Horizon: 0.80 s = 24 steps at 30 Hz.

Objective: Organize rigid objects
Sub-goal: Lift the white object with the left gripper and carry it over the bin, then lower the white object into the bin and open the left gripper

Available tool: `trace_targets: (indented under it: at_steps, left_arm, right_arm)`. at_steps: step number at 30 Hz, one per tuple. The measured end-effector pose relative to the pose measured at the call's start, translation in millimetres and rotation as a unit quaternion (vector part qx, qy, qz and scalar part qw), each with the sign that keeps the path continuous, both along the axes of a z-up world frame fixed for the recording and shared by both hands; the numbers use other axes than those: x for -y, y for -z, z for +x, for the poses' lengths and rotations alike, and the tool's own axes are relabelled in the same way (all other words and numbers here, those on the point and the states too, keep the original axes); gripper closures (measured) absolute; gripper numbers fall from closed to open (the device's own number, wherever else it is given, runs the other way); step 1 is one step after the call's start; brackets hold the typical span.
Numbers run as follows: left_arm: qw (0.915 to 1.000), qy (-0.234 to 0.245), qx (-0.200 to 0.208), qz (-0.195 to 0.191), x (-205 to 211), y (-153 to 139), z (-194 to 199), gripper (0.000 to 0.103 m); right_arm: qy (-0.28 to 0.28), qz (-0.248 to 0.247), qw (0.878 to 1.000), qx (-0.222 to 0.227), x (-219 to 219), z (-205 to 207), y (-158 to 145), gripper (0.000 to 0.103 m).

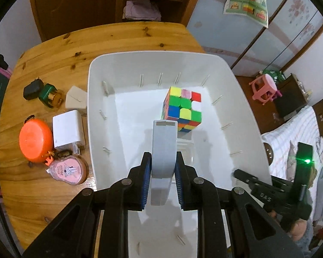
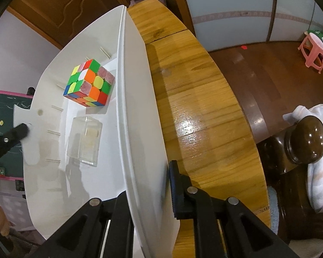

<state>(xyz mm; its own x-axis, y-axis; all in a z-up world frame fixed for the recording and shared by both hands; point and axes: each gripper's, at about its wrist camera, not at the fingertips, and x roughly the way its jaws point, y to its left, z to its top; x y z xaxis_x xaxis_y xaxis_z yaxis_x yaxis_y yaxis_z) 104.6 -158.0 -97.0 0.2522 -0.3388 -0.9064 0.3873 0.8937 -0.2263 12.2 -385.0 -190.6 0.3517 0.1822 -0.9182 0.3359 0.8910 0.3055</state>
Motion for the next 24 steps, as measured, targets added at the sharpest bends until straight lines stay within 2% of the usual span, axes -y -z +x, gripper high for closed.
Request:
trace_targets:
  at_steps: [20,22,24]
  left_arm:
    - [0.9970,0.003,-0.042,0.065,10,43,11,0.080]
    - [0.9964,0.012,-0.056,0.063,11,46,10,0.076]
    - [0.9967,0.017,-0.059,0.053,12,45,9,0.063]
  right_arm:
    - [-0.003,-0.005,1.000,-0.001,-2,0,-1,0.092]
    - [-0.003,-0.005,1.000,-0.001,-2,1,-1,0.092]
    - [-0.002,-0.006,1.000,-0.001,-2,0,-1,0.092]
